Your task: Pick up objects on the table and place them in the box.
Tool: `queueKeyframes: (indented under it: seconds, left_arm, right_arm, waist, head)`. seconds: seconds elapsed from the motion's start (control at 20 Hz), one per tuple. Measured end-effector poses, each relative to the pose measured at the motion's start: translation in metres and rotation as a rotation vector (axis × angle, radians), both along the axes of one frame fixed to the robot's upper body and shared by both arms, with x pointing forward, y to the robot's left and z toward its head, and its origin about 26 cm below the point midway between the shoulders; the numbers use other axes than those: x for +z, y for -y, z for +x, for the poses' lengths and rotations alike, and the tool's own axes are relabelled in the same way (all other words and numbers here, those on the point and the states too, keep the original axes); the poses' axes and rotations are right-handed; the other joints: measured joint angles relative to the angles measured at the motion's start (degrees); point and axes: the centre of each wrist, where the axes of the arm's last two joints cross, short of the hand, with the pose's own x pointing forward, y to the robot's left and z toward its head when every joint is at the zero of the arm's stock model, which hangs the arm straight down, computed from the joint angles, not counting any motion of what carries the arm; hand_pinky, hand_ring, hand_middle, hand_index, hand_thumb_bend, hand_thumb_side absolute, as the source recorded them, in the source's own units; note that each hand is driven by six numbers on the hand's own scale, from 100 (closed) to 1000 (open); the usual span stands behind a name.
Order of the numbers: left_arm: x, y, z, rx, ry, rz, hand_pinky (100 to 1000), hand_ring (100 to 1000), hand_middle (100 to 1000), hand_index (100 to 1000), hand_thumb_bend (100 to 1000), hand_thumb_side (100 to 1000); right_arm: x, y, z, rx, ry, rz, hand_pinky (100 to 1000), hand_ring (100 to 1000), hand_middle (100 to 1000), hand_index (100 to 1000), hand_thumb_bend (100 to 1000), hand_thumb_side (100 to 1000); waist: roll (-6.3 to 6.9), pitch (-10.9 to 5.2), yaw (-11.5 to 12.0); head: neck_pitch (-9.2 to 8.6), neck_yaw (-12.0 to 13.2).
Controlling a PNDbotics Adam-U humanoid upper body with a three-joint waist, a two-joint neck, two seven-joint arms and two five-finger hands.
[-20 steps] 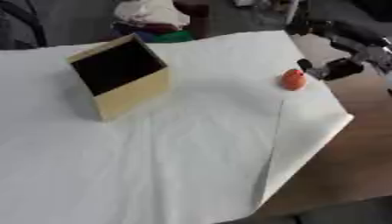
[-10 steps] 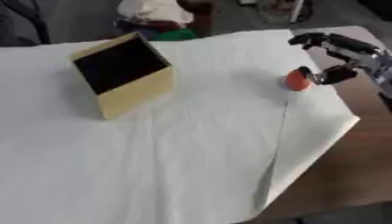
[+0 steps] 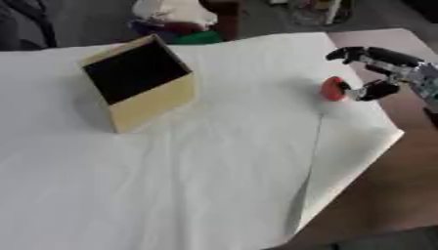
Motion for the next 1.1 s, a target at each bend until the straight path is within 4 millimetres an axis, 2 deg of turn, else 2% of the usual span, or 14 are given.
queueKeyframes:
  seconds: [0.35,0.55,0.8,1.1]
  left_arm:
    - [0.000,0.000,0.000,-0.004,0.001,0.003,821,658,626,877,100,794]
    - [0.000,0.000,0.000,-0.004,0.001,0.003,821,658,625,877,100,795]
    - [0.000,0.000,0.000,-0.004,0.001,0.004,821,658,625,878,100,795]
    - [0.001,0.000,0.000,-0.005,0.002,0.004,820,657,625,878,100,795]
  right_arm:
    - [-0.005,0.004,-0.002,-0.020,-0.034,-0.053,862,1000,926,946,100,414]
    - [-0.008,0.006,-0.004,-0.031,-0.056,-0.076,861,1000,923,941,100,437]
    - [-0.011,0.009,-0.005,-0.046,-0.073,-0.089,859,1000,919,935,100,420]
    - [-0.013,0.010,-0.006,-0.062,-0.066,-0.089,855,1000,912,930,100,323]
  waist:
    - [-0.14,0.00,-0.1]
    - [-0.27,0.00,-0.1]
    - [-0.25,0.01,0.0]
    - [-0.24,0.19,0.5]
  head:
    - [0.01,0.0]
    - [0.01,0.0]
    - [0.01,0.0]
    - [0.01,-0.1]
